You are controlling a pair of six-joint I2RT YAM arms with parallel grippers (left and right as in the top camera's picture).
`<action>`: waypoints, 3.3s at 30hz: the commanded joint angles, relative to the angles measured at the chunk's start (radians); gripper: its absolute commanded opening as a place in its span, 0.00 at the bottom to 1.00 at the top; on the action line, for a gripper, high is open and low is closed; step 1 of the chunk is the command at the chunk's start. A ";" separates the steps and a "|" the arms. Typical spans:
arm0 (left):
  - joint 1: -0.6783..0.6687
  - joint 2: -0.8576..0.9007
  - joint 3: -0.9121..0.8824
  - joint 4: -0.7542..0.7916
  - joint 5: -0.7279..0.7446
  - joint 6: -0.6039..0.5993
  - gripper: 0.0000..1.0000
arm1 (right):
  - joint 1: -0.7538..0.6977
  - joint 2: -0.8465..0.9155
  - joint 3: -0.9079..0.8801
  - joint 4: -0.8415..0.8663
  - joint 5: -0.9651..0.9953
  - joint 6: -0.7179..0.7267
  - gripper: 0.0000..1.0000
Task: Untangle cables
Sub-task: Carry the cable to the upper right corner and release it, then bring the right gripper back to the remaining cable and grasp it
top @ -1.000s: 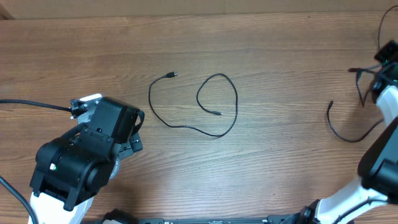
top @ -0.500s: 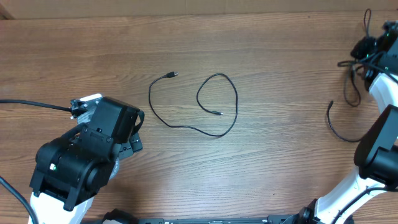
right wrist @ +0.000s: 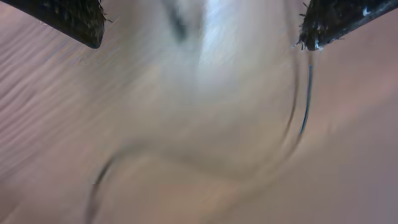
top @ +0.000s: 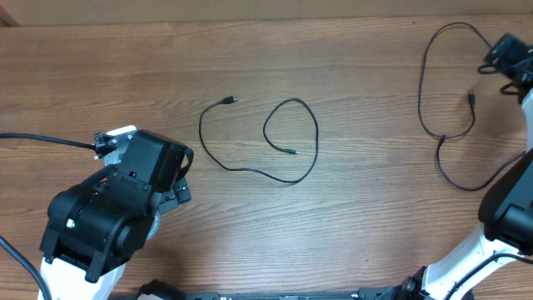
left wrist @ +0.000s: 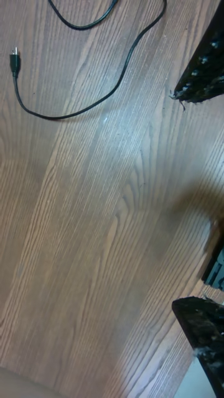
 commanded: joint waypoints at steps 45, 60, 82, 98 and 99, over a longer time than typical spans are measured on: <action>0.004 0.002 0.002 0.002 -0.021 -0.014 1.00 | -0.091 0.025 0.125 -0.103 0.166 0.085 1.00; 0.004 0.002 0.002 0.002 -0.021 -0.014 1.00 | 0.121 -0.298 0.124 -0.558 -0.386 0.073 1.00; 0.004 0.002 0.002 0.003 -0.021 -0.014 1.00 | 0.513 -0.451 -0.311 -0.420 -0.417 0.347 1.00; 0.004 0.002 0.002 0.003 -0.021 -0.014 1.00 | 0.560 -0.701 -0.771 -0.254 -0.498 0.403 1.00; 0.004 0.002 0.002 0.003 -0.021 -0.014 0.99 | 0.574 -0.700 -0.780 -0.243 -0.512 0.399 1.00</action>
